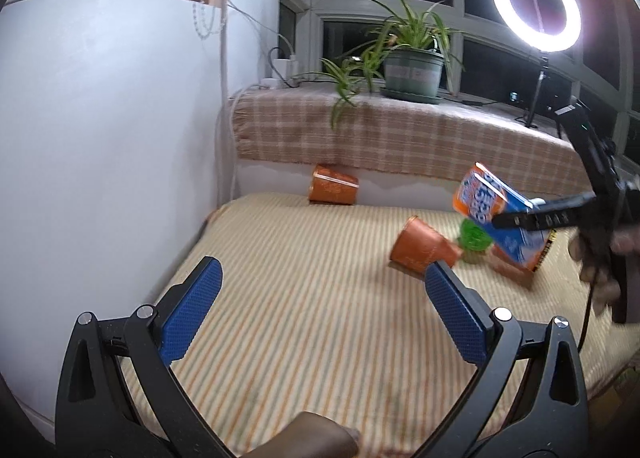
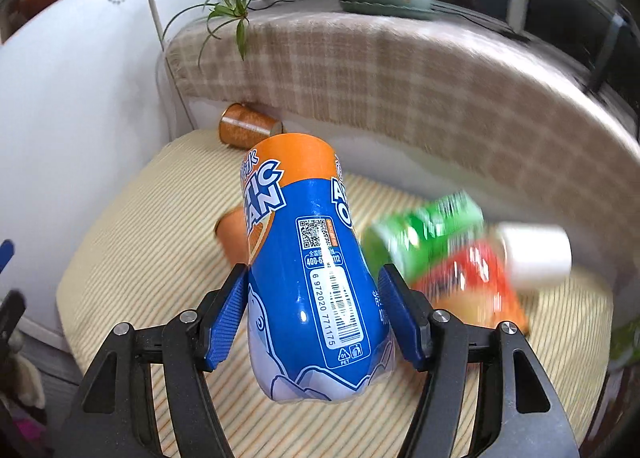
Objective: Flip cup upright
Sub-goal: 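Lift the blue bottle with the right tool and tilt it upright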
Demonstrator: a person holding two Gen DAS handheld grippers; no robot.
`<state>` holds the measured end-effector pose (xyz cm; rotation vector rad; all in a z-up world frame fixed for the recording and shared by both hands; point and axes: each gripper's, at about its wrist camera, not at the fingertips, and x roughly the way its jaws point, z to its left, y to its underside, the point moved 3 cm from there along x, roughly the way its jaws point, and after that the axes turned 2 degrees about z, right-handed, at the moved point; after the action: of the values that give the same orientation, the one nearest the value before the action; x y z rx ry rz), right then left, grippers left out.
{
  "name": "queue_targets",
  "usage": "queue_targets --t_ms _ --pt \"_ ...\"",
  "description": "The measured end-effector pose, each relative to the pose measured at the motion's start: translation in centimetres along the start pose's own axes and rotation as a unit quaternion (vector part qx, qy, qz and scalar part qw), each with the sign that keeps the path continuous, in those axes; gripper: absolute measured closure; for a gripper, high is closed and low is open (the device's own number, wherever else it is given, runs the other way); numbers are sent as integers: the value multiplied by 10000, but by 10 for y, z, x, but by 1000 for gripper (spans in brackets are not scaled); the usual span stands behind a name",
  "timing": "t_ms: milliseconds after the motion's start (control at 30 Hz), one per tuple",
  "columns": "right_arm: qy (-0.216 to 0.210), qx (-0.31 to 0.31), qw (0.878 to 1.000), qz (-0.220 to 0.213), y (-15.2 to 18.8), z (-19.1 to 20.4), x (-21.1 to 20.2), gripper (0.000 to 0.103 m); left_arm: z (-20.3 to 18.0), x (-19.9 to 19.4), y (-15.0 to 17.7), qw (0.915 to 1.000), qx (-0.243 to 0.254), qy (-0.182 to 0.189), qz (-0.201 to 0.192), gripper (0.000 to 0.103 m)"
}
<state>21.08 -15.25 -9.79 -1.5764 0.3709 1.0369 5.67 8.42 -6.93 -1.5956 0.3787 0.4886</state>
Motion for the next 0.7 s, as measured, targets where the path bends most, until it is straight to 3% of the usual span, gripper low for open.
queue_targets --t_ms 367,533,700 --pt "-143 1293 9915 49 86 -5 -15 38 -33 22 8 9932 -177 832 794 0" --pt "-180 1996 9796 119 106 -19 -9 38 -52 30 10 9897 -199 979 1030 0" --pt "-189 2283 9733 146 112 -23 -3 37 -64 37 10 9852 -398 1134 1222 0"
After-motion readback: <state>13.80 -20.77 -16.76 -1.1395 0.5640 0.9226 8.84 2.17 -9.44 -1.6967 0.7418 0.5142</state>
